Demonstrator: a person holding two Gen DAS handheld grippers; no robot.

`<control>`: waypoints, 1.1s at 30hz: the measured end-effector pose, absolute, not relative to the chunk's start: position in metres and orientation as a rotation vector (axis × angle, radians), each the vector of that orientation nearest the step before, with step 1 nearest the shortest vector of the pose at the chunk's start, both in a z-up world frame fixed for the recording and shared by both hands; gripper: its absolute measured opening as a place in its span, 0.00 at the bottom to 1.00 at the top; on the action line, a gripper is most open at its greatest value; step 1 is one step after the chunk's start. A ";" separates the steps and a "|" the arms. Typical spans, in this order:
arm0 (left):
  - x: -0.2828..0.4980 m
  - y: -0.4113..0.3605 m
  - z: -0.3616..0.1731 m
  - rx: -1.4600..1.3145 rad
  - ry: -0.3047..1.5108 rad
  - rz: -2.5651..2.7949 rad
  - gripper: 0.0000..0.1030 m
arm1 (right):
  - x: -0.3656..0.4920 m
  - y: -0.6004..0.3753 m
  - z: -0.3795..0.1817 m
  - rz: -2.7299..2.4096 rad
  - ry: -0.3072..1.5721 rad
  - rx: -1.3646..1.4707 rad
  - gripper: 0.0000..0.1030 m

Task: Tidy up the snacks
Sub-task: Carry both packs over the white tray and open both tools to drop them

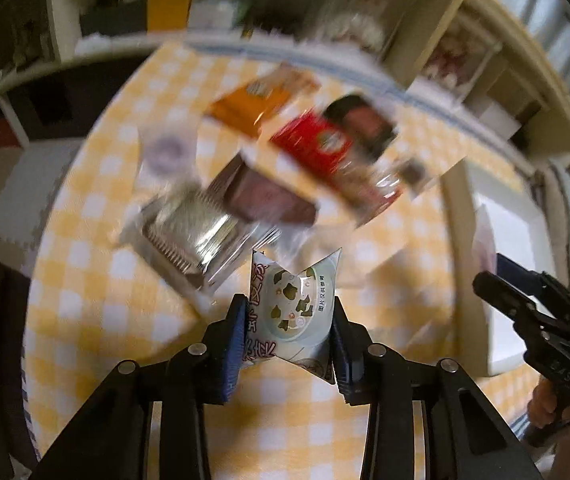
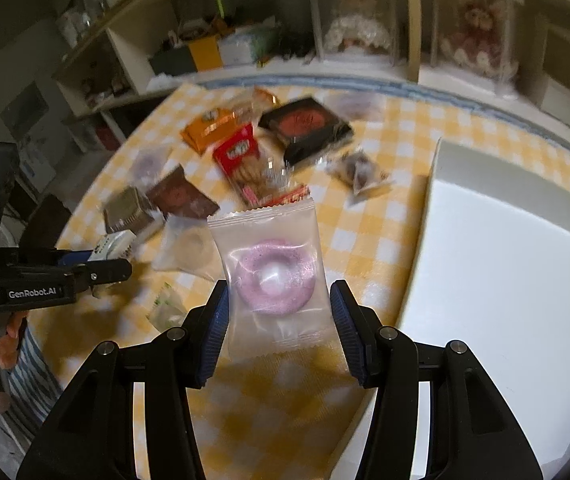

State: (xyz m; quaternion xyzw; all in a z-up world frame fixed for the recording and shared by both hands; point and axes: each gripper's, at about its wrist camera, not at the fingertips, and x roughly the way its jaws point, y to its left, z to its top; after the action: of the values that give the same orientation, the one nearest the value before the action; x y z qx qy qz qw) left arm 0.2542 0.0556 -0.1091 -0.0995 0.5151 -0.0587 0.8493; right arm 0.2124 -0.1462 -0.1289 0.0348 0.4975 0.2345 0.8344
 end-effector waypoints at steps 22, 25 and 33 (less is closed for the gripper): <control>0.162 -0.055 -0.002 -0.107 0.812 -0.324 0.37 | 0.144 -0.271 -0.039 0.270 0.868 0.267 0.51; 0.162 -0.078 -0.001 -0.101 0.814 -0.356 0.37 | 0.135 -0.290 -0.036 0.224 0.860 0.269 0.51; 0.192 -0.135 -0.025 -0.097 0.871 -0.409 0.37 | 0.123 -0.334 -0.050 0.112 0.882 0.289 0.52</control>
State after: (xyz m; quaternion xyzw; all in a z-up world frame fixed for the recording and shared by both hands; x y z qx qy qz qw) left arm 0.1922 -0.1346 -0.0251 -0.0465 0.4186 -0.1967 0.8854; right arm 0.1227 -0.3340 -0.0497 0.1395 0.4249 0.0541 0.8928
